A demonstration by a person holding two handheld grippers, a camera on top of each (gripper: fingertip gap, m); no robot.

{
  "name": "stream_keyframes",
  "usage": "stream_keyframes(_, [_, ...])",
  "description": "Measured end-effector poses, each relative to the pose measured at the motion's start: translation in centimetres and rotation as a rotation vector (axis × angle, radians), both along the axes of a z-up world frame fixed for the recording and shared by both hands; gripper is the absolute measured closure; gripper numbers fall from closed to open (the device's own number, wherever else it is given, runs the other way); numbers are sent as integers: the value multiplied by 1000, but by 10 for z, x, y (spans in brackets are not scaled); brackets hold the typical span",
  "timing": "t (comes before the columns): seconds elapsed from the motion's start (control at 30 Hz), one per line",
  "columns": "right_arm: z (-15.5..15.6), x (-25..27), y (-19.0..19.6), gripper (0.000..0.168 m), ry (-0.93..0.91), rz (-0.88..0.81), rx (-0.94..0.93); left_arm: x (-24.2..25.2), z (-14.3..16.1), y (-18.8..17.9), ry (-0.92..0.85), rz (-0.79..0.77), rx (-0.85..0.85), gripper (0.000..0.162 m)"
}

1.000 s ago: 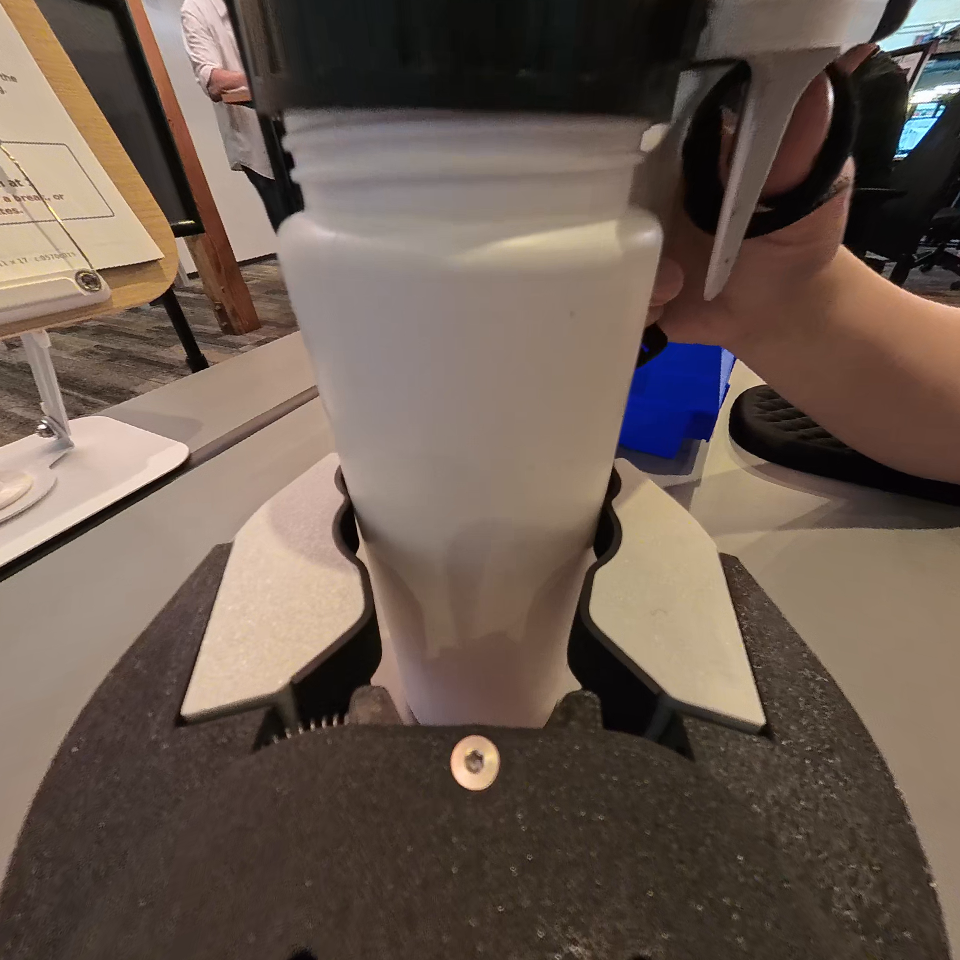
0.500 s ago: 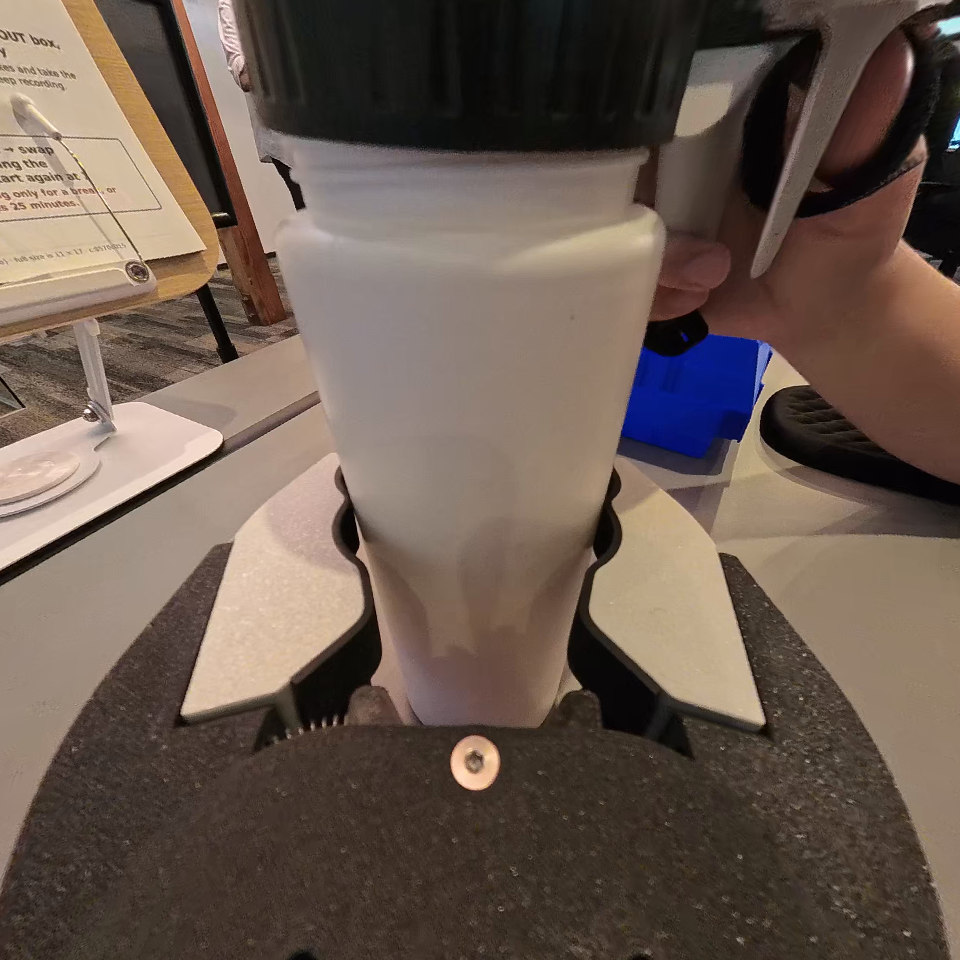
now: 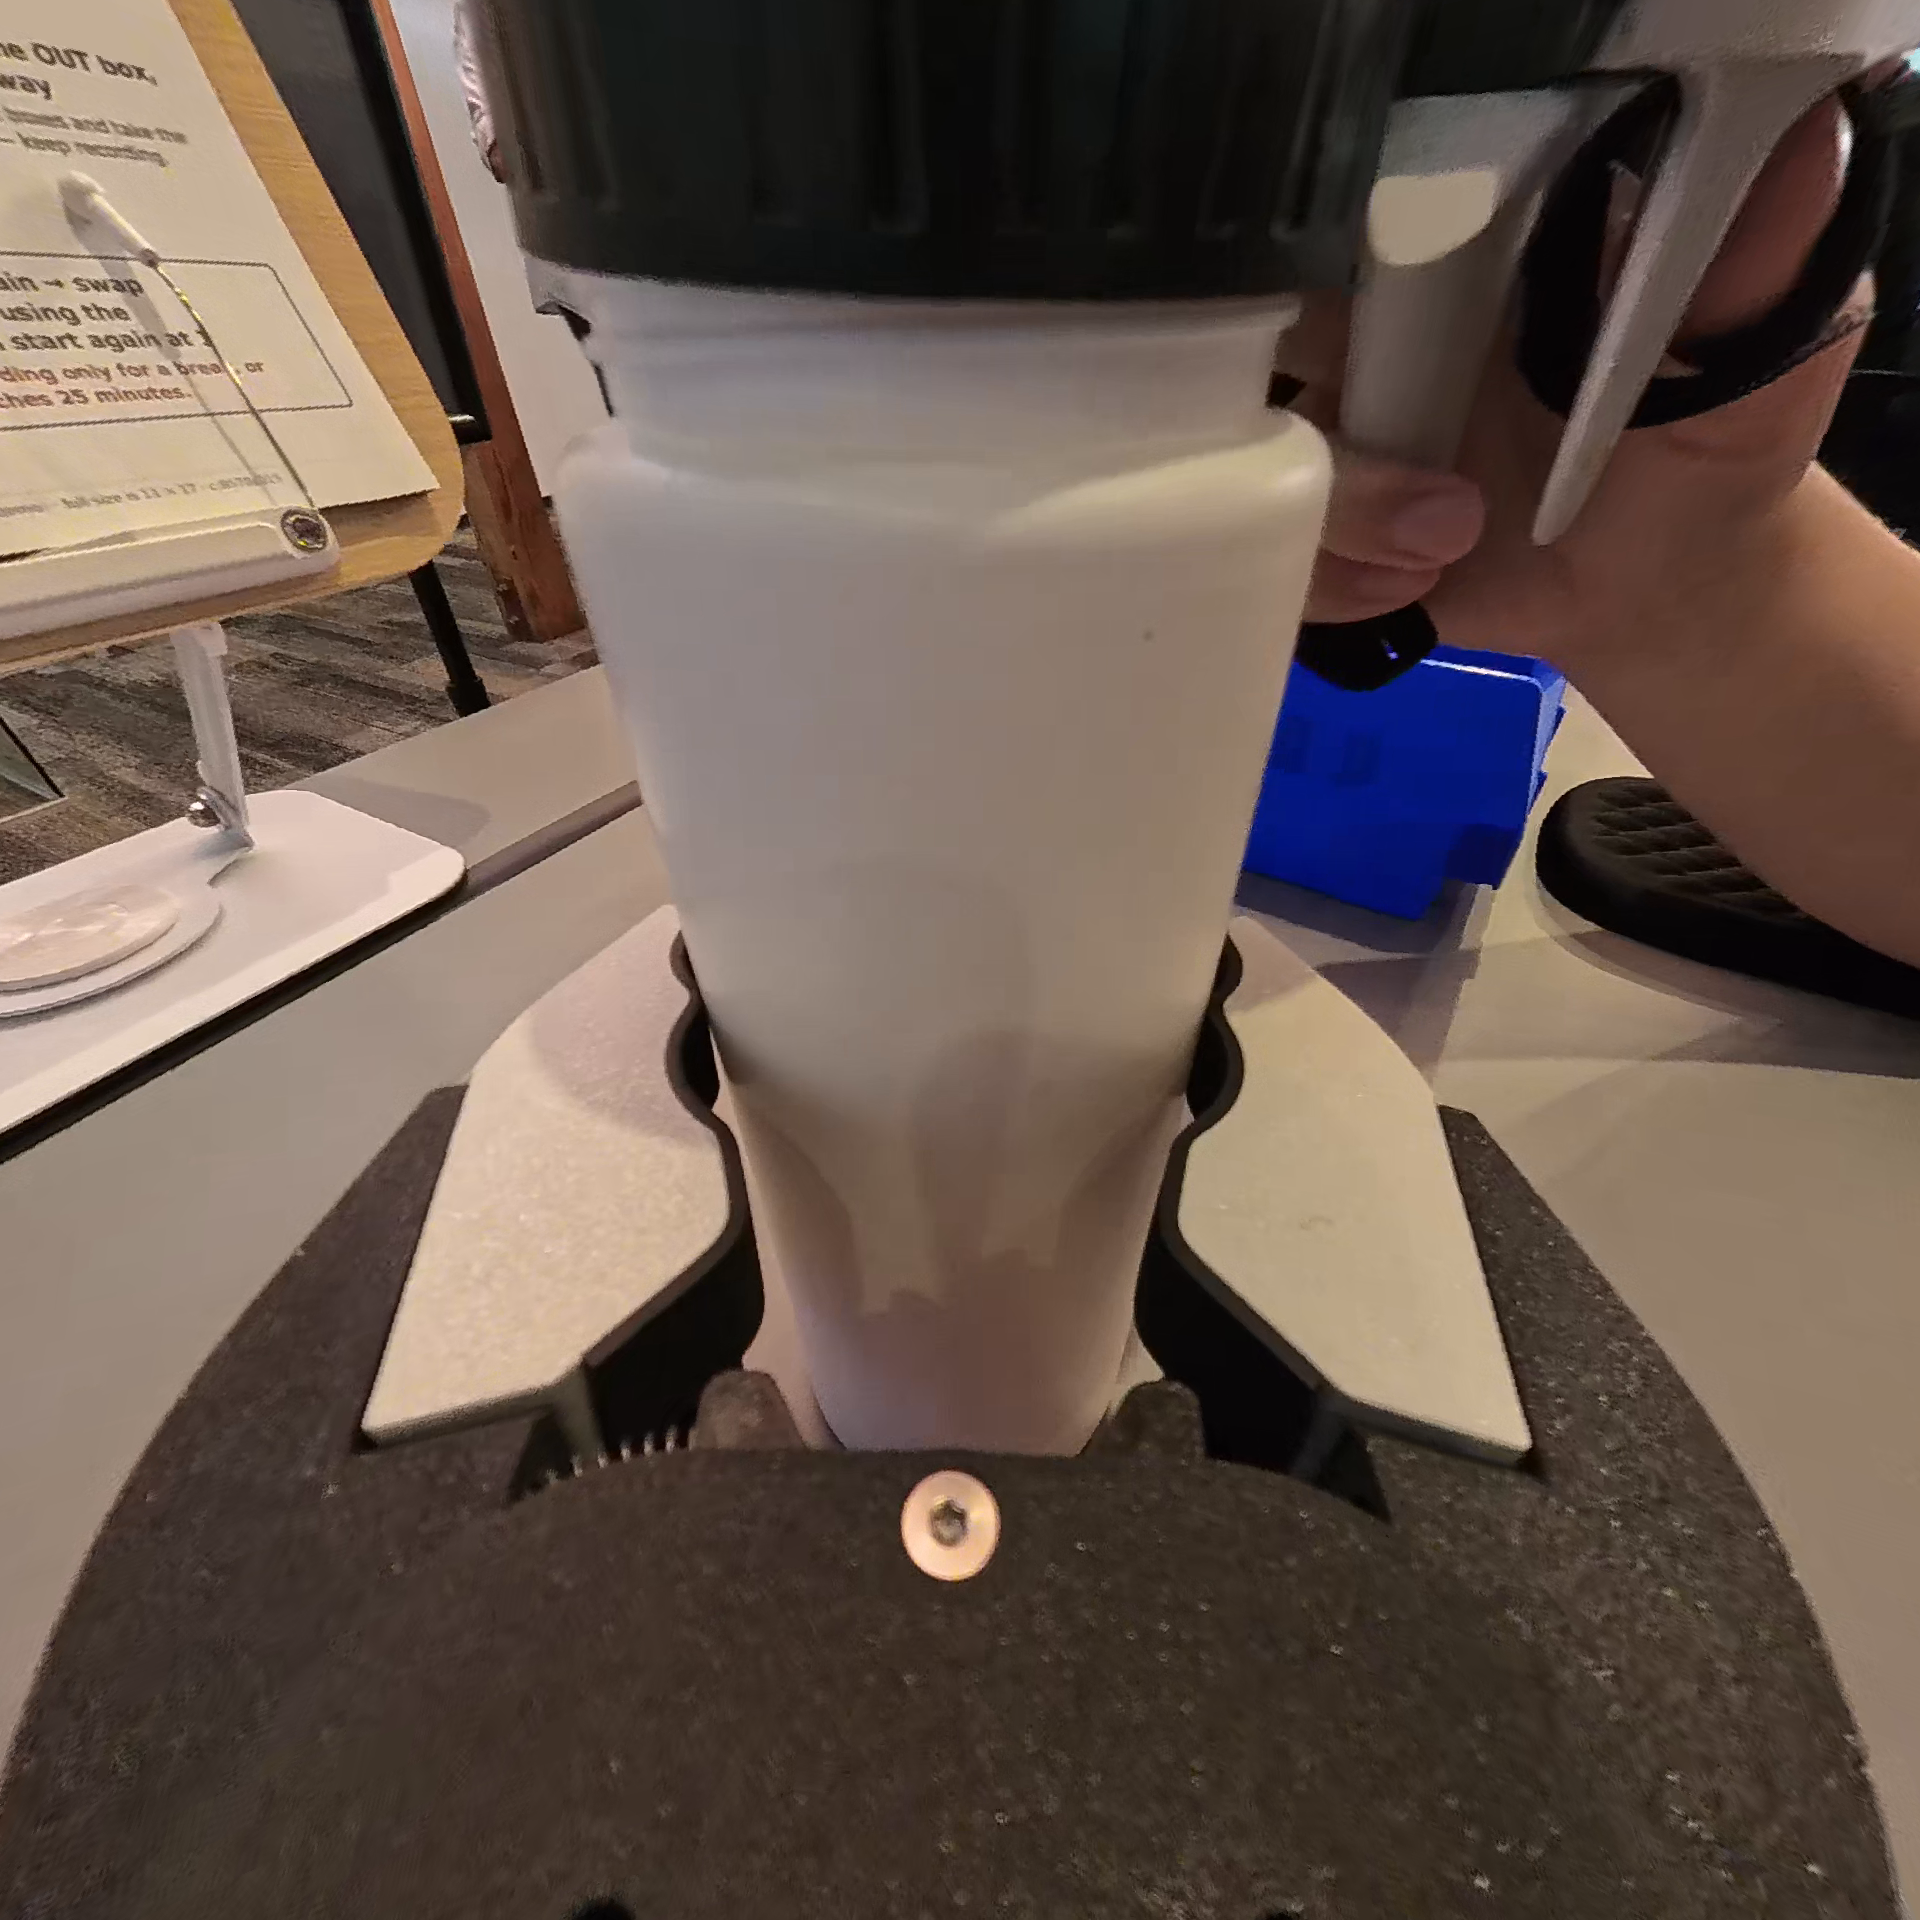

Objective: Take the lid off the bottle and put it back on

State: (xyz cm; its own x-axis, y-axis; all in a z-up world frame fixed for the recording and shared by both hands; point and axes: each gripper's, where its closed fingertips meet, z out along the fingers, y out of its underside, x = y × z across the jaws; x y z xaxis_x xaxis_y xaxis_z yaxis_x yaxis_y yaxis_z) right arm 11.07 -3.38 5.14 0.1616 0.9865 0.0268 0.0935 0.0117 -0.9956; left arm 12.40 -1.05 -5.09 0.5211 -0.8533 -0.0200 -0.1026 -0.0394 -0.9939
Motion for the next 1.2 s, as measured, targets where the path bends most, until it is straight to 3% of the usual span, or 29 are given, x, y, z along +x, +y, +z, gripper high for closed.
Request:
stream_keyframes(0.3, [-2,2,-5,112,-53,20,20,-9,1,8,-11,34,-13,72])
stream_keyframes(0.47, [-5,-1,-1,103,-61,-11,25,-7,0,7,9,31,3,72])
stream_keyframes(0.7, [-2,2,-8,120,-69,35,21,-11,0,11,1,46,-7,72])
stream_keyframes(0.83, [2,6,5,111,-35,-41,20,-9,0,9,14,39,5,72])
stream_keyframes(1.03, [-10,-4,-5,100,-107,-1,54,-11,0,11,8,48,1,72])
stream_keyframes(1.13, [-9,-1,-16,123,-136,62,51,-14,0,13,5,59,-8,72])
stream_keyframes(1.2, [-5,1,-12,124,-116,38,52,-14,0,14,2,57,-10,72])
